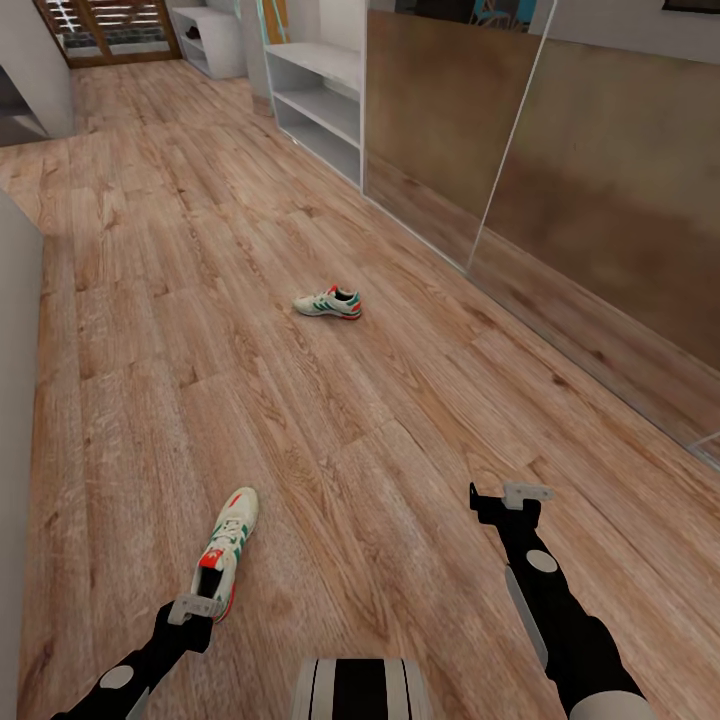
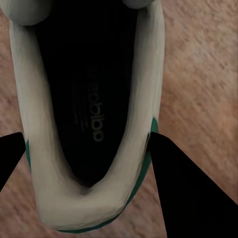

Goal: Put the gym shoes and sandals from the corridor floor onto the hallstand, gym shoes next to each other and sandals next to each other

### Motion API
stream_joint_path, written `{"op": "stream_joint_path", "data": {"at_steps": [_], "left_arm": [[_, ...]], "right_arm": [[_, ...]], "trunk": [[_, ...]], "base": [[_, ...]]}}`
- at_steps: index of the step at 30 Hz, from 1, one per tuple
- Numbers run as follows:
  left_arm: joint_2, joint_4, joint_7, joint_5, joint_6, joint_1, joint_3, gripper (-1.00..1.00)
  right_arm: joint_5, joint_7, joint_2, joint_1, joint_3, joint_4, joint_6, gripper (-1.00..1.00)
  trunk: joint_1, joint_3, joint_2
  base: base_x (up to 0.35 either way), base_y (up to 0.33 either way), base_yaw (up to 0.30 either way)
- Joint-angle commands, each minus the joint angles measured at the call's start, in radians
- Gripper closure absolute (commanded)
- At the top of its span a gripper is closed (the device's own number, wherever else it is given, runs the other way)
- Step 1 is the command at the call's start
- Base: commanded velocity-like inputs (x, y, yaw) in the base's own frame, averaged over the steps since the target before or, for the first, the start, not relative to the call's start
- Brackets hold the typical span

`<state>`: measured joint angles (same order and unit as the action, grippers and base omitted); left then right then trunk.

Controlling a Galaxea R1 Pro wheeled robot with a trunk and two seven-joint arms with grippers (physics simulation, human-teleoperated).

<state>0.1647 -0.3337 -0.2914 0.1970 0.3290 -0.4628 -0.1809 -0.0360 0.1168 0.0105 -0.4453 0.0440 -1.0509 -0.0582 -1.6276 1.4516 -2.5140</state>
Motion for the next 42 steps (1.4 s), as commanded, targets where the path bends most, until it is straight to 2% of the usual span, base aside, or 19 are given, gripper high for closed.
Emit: {"op": "stream_joint_path", "data": {"at_steps": [1,17,23,24,30,38,42], "left_arm": [[-0.001,0.001,-0.005,0.012,0.004,0.000,-0.010,1.00],[0.000,0.001,-0.005,0.011,0.003,0.000,-0.011,1.00],[0.001,0.001,-0.003,-0.012,0.003,0.000,-0.015,1.00],[0.001,0.002,-0.003,-0.045,0.004,0.002,-0.015,1.00],[0.003,0.001,-0.003,-0.086,0.004,0.025,-0.016,1.00],[0.006,-0.003,-0.003,-0.123,0.006,0.067,-0.023,1.00],[0.009,-0.001,-0.003,-0.133,0.043,0.095,-0.032,1.00]], "right_arm": [[-0.004,0.003,0.000,0.000,-0.001,0.001,-0.006,-1.00],[-0.004,0.003,-0.001,0.000,-0.002,0.003,-0.006,-1.00],[-0.005,0.003,-0.001,0.000,-0.003,0.040,-0.004,-1.00],[-0.006,0.004,-0.001,0.001,-0.003,0.086,-0.003,-1.00],[-0.008,0.004,0.001,0.001,-0.001,0.169,0.002,-1.00],[-0.020,0.006,0.007,0.002,-0.001,0.300,0.047,-1.00],[-0.035,0.005,0.008,0.001,-0.002,0.392,0.119,-1.00]], "trunk": [[0.001,-0.003,0.000],[0.008,-0.065,0.004],[0.010,-0.088,0.005],[0.011,-0.092,0.005],[0.014,-0.119,0.007],[0.017,-0.161,0.009],[0.019,-0.183,0.010]], "base": [[0.000,0.000,0.000],[0.000,0.000,0.000],[0.000,0.000,0.000],[0.000,0.000,0.000],[0.000,0.000,0.000],[0.000,0.000,0.000],[0.000,0.000,0.000]]}}
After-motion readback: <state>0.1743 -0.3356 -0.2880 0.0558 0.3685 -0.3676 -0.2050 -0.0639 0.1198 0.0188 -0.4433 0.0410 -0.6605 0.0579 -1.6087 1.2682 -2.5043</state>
